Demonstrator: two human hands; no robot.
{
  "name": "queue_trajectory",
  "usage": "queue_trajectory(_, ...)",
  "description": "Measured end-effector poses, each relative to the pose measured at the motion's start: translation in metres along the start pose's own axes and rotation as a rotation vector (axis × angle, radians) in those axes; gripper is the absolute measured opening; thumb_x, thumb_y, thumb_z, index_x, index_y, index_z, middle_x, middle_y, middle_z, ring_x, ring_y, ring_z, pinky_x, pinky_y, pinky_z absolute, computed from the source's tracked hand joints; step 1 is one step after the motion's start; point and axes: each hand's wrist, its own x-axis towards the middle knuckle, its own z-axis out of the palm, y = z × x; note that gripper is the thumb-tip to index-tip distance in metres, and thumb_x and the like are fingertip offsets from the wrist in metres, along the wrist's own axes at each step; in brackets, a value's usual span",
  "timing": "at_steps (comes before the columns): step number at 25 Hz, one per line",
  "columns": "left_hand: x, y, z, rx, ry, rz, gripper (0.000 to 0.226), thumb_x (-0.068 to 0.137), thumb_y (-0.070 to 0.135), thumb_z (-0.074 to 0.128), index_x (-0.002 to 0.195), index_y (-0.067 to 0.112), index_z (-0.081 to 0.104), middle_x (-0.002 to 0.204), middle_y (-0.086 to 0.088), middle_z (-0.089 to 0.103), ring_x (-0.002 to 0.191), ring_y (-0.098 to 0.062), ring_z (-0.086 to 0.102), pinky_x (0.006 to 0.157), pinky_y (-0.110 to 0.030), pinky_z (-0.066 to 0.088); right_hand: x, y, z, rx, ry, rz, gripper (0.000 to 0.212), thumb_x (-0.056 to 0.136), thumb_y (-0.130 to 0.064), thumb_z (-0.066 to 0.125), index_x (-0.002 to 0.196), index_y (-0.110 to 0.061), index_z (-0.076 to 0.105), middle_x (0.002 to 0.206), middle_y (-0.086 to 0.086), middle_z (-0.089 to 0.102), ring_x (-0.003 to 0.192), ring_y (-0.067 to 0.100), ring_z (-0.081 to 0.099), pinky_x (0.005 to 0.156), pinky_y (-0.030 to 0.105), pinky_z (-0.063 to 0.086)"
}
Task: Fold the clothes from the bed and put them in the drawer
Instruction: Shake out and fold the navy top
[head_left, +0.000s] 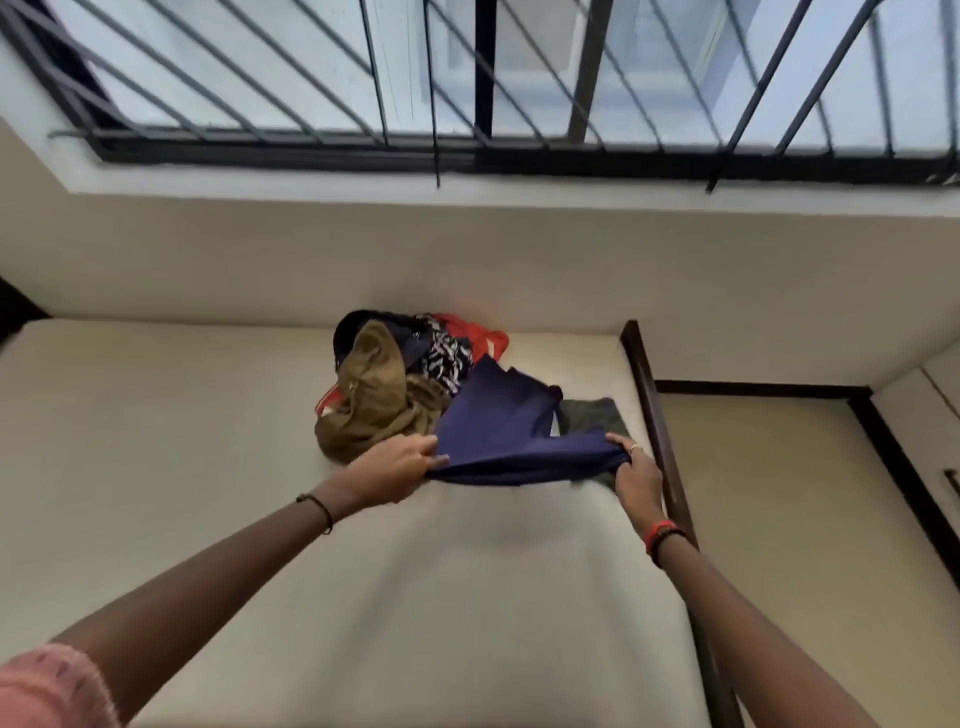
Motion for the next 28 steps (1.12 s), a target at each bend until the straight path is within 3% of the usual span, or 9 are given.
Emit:
queue_trajectory(5, -0.109, 0.083, 0.147, -0.065, -0.107, 0.089, 0.068, 0.104, 0.024, 0.004, 0.088, 0.020, 0.070, 0.072, 0.004, 0.056, 0.050, -0.016, 0.052, 0.045, -0.025, 0.038, -0.104, 0.144, 0.037, -0.235, -0.185, -0.062, 0.061, 0.073, 0.027, 0.037, 0.122, -0.001, 0.060, 0.123, 0.009, 0.060, 0.116, 0.028, 0.056, 0.092, 0.001, 0.031)
queue_trajectory(8, -0.162, 0.135, 0.200, -0.136, -0.246, 0.114, 0.057, 0.105, 0.021, 0.012, 0.085, 0.021, 0.066, 0.071, 0.006, 0.055, 0.053, -0.013, 0.051, 0.049, -0.026, 0.038, -0.155, 0.205, 0.032, -0.392, -0.370, -0.011, 0.062, 0.080, 0.023, 0.034, 0.126, -0.011, 0.058, 0.129, -0.003, 0.053, 0.123, 0.018, 0.051, 0.101, 0.004, 0.027)
queue_trajectory(11, -0.199, 0.176, 0.231, -0.216, -0.346, 0.147, 0.038, 0.099, 0.023, 0.031, 0.090, 0.027, 0.068, 0.073, 0.011, 0.056, 0.057, -0.008, 0.053, 0.053, -0.023, 0.040, -0.191, 0.246, 0.016, -0.510, -0.576, 0.008, 0.046, 0.094, -0.004, 0.035, 0.133, -0.021, 0.053, 0.142, -0.005, 0.045, 0.131, 0.009, 0.044, 0.112, 0.017, 0.024)
queue_trajectory(14, -0.215, 0.198, 0.241, -0.364, -0.506, 0.129, 0.027, 0.089, 0.027, 0.039, 0.091, 0.032, 0.065, 0.070, 0.013, 0.052, 0.054, -0.006, 0.049, 0.050, -0.021, 0.037, -0.202, 0.271, 0.005, -0.675, -0.776, -0.053, 0.042, 0.095, -0.017, 0.035, 0.134, -0.023, 0.050, 0.149, -0.017, 0.020, 0.133, 0.002, 0.034, 0.110, 0.013, 0.019)
queue_trajectory(17, -0.219, 0.209, 0.242, -0.568, -0.584, -0.048, 0.024, 0.084, 0.026, 0.043, 0.099, 0.029, 0.061, 0.080, 0.009, 0.046, 0.059, -0.008, 0.050, 0.053, -0.021, 0.036, -0.186, 0.266, 0.008, -0.661, -0.820, -0.065, 0.039, 0.090, -0.001, 0.044, 0.112, -0.030, 0.059, 0.139, -0.014, 0.036, 0.118, 0.003, 0.049, 0.100, 0.011, 0.032)
queue_trajectory(21, -0.222, 0.213, 0.245, -0.961, -0.588, -0.438, 0.028, 0.090, 0.017, 0.043, 0.112, 0.014, 0.061, 0.104, 0.003, 0.038, 0.083, -0.009, 0.050, 0.079, -0.020, 0.042, -0.133, 0.230, 0.030, -0.556, -0.662, -0.008, 0.045, 0.081, 0.006, 0.058, 0.086, -0.039, 0.053, 0.081, -0.021, 0.065, 0.077, 0.002, 0.061, 0.073, 0.014, 0.044)
queue_trajectory(24, -0.232, 0.204, 0.238, -1.202, -0.519, -0.846, 0.010, 0.085, 0.007, 0.063, 0.084, 0.016, 0.057, 0.100, -0.003, 0.049, 0.068, -0.006, 0.058, 0.069, -0.030, 0.054, -0.089, 0.201, 0.058, -0.527, -0.627, -0.043, 0.031, 0.082, -0.004, 0.067, 0.084, -0.033, 0.057, 0.075, -0.007, 0.065, 0.068, 0.011, 0.059, 0.068, 0.021, 0.046)
queue_trajectory(26, -0.236, 0.196, 0.231, -1.222, -0.485, -0.982, 0.017, 0.082, 0.011, 0.070, 0.083, 0.019, 0.055, 0.094, -0.007, 0.061, 0.067, -0.006, 0.065, 0.071, -0.032, 0.055, -0.060, 0.183, 0.081, -0.526, -0.663, -0.068, 0.017, 0.083, -0.015, 0.071, 0.091, -0.025, 0.060, 0.075, 0.002, 0.062, 0.066, 0.016, 0.057, 0.065, 0.022, 0.044)
queue_trajectory(28, -0.233, 0.188, 0.220, -1.189, -0.447, -1.047, 0.022, 0.082, 0.018, 0.072, 0.089, 0.030, 0.055, 0.096, 0.004, 0.066, 0.077, 0.000, 0.065, 0.072, -0.019, 0.052, -0.033, 0.172, 0.107, -0.557, -0.699, -0.117, 0.020, 0.083, -0.020, 0.071, 0.099, -0.017, 0.061, 0.077, 0.004, 0.060, 0.067, 0.019, 0.056, 0.067, 0.028, 0.045)
